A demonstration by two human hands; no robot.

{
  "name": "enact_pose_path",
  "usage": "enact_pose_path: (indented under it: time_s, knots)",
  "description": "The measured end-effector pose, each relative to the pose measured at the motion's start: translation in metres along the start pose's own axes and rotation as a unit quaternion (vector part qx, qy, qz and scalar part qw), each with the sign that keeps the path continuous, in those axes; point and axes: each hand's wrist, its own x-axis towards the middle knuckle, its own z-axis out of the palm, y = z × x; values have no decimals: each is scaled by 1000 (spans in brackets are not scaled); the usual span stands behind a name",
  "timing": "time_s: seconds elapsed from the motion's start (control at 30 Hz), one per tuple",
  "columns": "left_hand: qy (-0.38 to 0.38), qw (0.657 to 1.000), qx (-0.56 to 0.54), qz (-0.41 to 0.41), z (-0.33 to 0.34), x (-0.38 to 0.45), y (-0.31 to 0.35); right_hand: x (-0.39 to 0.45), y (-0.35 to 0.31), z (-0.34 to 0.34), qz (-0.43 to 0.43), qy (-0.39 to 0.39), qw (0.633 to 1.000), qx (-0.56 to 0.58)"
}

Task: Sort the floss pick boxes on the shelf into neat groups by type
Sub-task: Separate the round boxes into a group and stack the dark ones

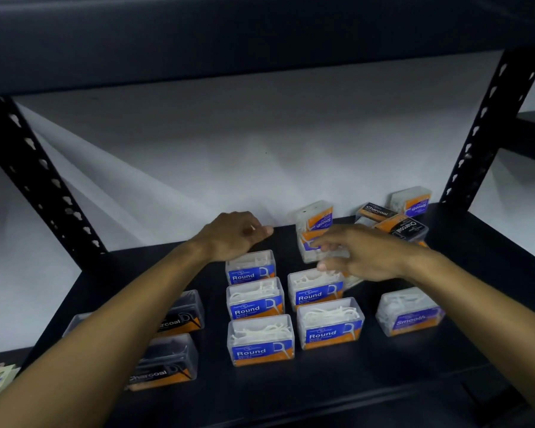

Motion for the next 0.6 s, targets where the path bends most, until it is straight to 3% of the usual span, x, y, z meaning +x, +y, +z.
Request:
enact_pose_path:
  time_s: [0.1,0.23,0.37,0.47,0.6]
  knots:
    - [50,998,19,14,0,18,15,5,15,-12,21,59,998,9]
    - [51,998,42,13,5,41,39,11,35,-24,60,119,990,35]
    - [58,995,81,31,14,53,60,9,54,-33,103,161,981,-32]
    - [81,988,112,66,21,58,74,-1,73,-45,151,122,980,-51]
    - [102,979,133,118,29,66,94,-23,81,-62,206,-6,978,24]
